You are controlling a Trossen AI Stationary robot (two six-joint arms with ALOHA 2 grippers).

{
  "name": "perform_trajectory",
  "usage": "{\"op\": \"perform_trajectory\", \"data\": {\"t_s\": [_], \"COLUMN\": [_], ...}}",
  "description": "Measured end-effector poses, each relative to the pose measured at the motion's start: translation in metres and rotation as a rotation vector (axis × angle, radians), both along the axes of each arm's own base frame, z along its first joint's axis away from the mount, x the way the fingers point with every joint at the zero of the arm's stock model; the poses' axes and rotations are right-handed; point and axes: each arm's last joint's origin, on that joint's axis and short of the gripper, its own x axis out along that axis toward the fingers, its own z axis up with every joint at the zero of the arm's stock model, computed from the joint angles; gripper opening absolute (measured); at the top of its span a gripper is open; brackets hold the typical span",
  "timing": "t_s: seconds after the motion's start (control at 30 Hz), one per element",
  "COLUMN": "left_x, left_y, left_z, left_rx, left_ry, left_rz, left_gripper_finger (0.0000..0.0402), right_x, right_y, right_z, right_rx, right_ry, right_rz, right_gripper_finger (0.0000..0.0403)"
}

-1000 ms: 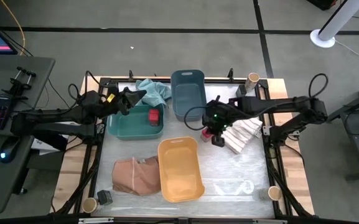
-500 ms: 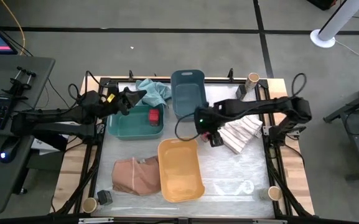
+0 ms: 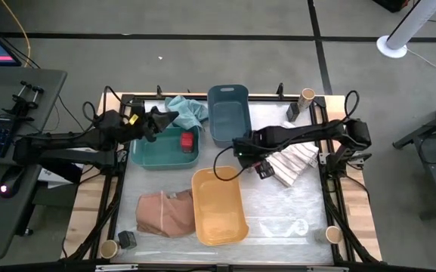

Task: Sort spices by type
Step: Put the red seasoning can into the green bin

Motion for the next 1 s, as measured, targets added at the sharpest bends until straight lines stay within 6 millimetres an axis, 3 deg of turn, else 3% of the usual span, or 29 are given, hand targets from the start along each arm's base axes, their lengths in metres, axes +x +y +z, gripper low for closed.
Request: {"op": "perform_trajectory", "data": {"t_s": [0.23,0.63,0.83,1.0], "left_x": [-0.002,-0.002,-0.005,-0.011], "left_y": [-0.002,-0.002,-0.001,0.000], "left_z": [0.002,0.002,0.006,0.020], "left_rx": [0.023,-0.011,0.011,0.074], "left_ry": [-0.005,-0.017,-0.050,-0.189], "left_rz": [-0.033,-0.065,0.020,0.086], "left_gripper_finger": [0.0000,0.0000,0.0000,0.0000], "right_x": [0.004,0.018,0.016,0.007], "right_y": [0.001,0.000,-0.001,-0.001], "right_z": [-0.008,-0.043,-0.037,-0.015], "right_rx": [0.023,0.012,-0.020,-0.021], "right_ry": [0.021,0.119,0.101,0.065], "right_rz": [0.014,0.053,0.050,0.048], "right_gripper_finger": [0.0298,0.0291,0.0209,0.0210]}}
